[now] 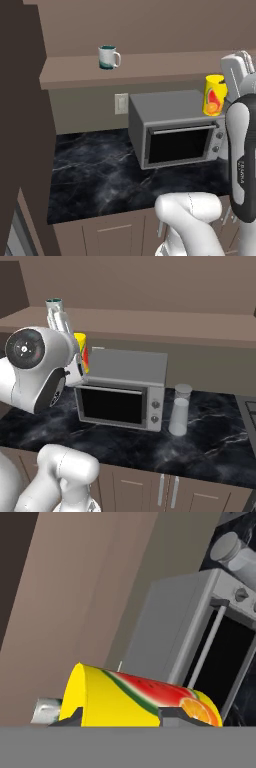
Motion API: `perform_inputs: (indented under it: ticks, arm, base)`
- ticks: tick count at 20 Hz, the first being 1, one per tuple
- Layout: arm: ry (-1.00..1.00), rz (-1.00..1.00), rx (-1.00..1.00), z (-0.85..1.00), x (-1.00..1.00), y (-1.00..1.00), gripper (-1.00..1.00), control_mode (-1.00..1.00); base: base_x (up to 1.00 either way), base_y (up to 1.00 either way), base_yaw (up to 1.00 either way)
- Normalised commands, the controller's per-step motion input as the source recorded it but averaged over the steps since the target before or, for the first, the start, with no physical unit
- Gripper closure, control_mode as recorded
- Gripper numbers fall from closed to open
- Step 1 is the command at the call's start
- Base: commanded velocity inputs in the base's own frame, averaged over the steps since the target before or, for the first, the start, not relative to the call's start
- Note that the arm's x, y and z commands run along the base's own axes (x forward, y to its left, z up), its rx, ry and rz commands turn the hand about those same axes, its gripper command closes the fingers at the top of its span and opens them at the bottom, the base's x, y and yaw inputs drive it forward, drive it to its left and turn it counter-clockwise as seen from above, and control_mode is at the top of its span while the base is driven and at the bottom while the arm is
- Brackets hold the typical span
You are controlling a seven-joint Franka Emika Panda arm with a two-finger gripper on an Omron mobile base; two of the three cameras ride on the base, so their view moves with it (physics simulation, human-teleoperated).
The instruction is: There is a tray on the dining counter. Grab the cup, mug, and pitcher and place them on the tray. The pitcher may be placed next to the tray if it cannot fit the tray.
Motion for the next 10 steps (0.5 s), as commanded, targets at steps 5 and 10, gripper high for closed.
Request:
perform_inputs:
  ticks: [5, 10]
  arm:
    - [0.0, 0.0, -0.01, -0.21, -0.1, 0.25, 1.0, -1.0]
    - [0.0, 0.0, 0.0, -0.14, -0.18, 0.0, 1.0, -1.0]
  base:
    - [0.0, 0.0, 0.0]
    - [0.0, 0.0, 0.0]
